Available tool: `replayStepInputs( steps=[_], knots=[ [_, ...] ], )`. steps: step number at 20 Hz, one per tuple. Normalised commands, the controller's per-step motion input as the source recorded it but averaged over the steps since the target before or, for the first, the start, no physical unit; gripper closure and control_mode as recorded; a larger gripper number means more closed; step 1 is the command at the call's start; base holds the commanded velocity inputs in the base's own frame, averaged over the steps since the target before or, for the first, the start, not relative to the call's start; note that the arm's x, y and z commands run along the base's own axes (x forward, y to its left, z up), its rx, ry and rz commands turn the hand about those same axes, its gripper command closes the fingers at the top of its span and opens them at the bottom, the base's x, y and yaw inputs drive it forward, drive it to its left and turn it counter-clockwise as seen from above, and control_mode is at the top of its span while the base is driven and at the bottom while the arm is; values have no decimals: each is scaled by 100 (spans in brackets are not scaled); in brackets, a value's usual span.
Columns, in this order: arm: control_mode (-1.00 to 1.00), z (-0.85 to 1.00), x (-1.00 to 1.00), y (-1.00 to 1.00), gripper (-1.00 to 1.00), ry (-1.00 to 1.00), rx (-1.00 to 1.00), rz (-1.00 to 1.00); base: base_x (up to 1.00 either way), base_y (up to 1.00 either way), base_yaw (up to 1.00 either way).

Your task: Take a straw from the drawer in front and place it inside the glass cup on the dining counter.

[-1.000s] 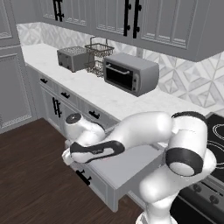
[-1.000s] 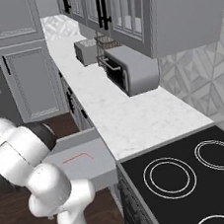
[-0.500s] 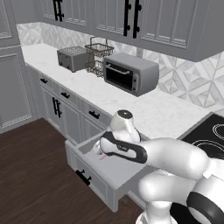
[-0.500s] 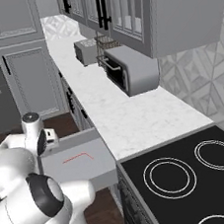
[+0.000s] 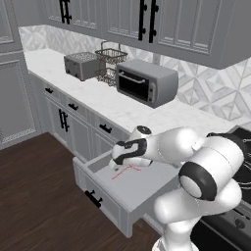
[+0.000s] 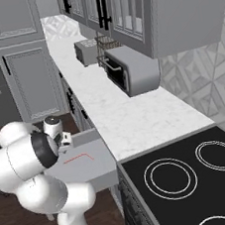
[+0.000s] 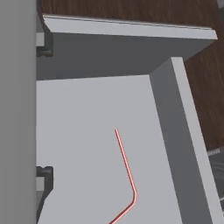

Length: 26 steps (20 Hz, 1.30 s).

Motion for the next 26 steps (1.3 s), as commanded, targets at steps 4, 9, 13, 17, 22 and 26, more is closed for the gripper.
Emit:
replayStepInputs(
  steps=[4, 9, 13, 17, 22, 26],
  knots=[
    [-100, -58, 28, 1, -100, 8, 0, -3, 0, 0, 0],
    [-100, -59, 10, 22, -100, 8, 0, -1, 0, 0, 0],
    [-100, -46, 9, 42, -100, 7, 0, 0, 0, 0, 0],
    [-100, -39, 9, 49, -100, 8, 0, 0, 0, 0, 0],
    [-100, -29, 0, 68, -100, 6, 0, 0, 0, 0, 0],
    [-100, -9, -28, 92, -100, 0, 0, 0, 0, 0, 0]
  ],
)
